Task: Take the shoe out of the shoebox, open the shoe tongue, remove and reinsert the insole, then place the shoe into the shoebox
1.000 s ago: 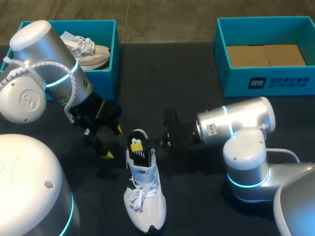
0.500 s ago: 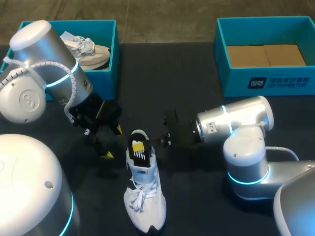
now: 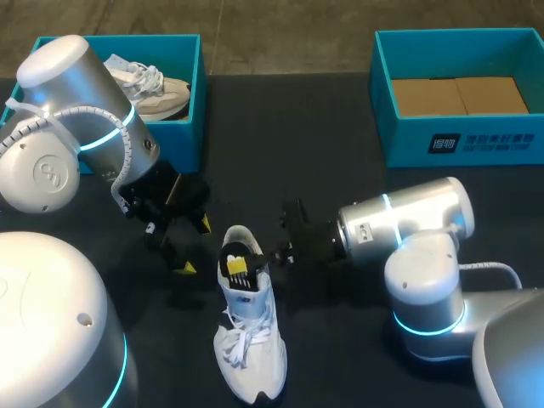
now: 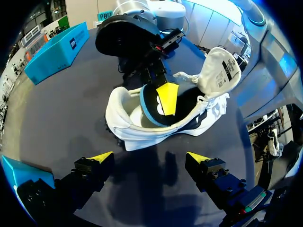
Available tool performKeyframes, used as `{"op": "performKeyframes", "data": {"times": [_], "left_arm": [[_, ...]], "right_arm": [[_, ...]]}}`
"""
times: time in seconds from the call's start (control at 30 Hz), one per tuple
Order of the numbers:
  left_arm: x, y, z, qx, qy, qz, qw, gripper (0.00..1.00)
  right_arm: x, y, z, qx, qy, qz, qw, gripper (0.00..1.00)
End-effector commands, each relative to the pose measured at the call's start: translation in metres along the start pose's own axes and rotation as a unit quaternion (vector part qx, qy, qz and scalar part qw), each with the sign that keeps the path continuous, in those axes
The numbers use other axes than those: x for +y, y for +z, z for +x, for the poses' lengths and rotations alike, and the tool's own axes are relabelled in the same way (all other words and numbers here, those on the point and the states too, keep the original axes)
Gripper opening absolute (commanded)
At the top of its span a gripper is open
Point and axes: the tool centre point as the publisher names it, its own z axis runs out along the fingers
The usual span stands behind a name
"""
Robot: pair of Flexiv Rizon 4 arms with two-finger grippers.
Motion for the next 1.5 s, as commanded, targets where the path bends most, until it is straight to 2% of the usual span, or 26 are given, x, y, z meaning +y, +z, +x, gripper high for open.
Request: {"op": "performKeyframes", "data": {"times": [0.03,0.07,0.17,0.4,0.53,0.57,0.6,0.97,1.23,1.27,1.4,1.5], "left_arm": [[0.000,0.000,0.000,0.000,0.000,-0.001,1.000,1.00],[0.000,0.000,0.000,0.000,0.000,-0.001,1.000,1.00],[0.000,0.000,0.000,0.000,0.000,-0.001,1.000,1.00],[0.000,0.000,0.000,0.000,0.000,-0.001,1.000,1.00],[0.000,0.000,0.000,0.000,0.000,-0.001,1.000,1.00],[0.000,0.000,0.000,0.000,0.000,-0.001,1.000,1.00],[0.000,0.000,0.000,0.000,0.000,-0.001,1.000,1.00],[0.000,0.000,0.000,0.000,0.000,-0.001,1.000,1.00],[0.000,0.000,0.000,0.000,0.000,-0.001,1.000,1.00],[0.000,0.000,0.000,0.000,0.000,-0.001,1.000,1.00],[0.000,0.000,0.000,0.000,0.000,-0.001,1.000,1.00],[0.000,0.000,0.000,0.000,0.000,-0.001,1.000,1.00]], "right_arm": [[0.001,-0.001,0.004,-0.004,-0.004,-0.003,1.000,0.30],[0.003,-0.001,0.003,-0.005,-0.006,-0.004,1.000,0.37],[0.009,-0.003,0.004,-0.006,-0.012,-0.004,1.000,0.39],[0.020,-0.005,0.003,-0.009,-0.024,-0.004,1.000,0.31],[0.024,-0.006,0.002,-0.009,-0.026,-0.005,1.000,0.16],[0.024,-0.006,0.001,-0.010,-0.026,-0.005,1.000,0.04],[0.024,-0.006,0.000,-0.010,-0.026,-0.006,1.000,0.00],[0.006,0.000,-0.010,-0.007,0.009,-0.001,1.000,0.00],[-0.005,0.001,-0.004,-0.011,0.019,-0.001,1.000,0.00],[-0.004,0.001,-0.002,-0.012,0.016,-0.002,1.000,0.03],[0.003,0.000,0.005,-0.017,-0.003,-0.005,1.000,0.38],[0.010,0.000,0.008,-0.022,-0.013,-0.005,1.000,0.45]]}}
